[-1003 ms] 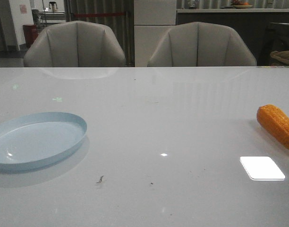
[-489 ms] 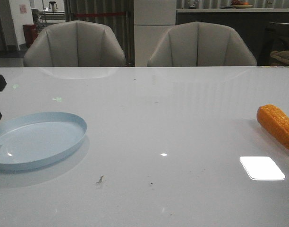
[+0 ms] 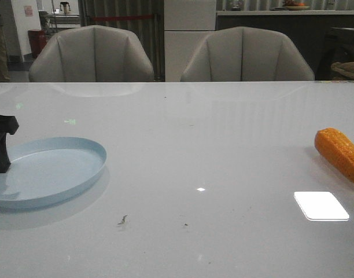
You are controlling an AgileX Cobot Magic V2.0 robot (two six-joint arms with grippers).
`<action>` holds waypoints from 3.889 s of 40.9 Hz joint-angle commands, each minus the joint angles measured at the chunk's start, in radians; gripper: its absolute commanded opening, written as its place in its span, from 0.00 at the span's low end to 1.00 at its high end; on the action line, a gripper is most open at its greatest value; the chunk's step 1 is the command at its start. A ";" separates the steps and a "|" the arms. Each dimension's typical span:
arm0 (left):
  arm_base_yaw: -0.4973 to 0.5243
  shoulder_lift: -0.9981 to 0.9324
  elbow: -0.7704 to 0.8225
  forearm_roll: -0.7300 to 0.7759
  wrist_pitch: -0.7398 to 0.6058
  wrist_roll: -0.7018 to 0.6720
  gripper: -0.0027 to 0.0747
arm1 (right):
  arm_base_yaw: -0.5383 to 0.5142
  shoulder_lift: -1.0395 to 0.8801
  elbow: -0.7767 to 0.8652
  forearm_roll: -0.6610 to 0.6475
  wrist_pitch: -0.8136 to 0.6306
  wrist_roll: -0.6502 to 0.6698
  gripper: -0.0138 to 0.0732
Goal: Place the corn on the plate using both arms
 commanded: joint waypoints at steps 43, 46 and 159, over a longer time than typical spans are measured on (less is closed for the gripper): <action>-0.196 -0.026 -0.522 -0.376 0.237 0.000 0.17 | -0.005 -0.003 -0.037 -0.003 -0.061 -0.003 0.84; -0.249 -0.026 -0.524 -0.376 0.213 0.000 0.17 | -0.005 -0.003 -0.037 -0.003 -0.060 -0.003 0.84; 0.010 -0.519 -0.209 -0.070 -0.054 0.109 0.71 | -0.005 -0.003 -0.037 -0.003 -0.031 -0.003 0.84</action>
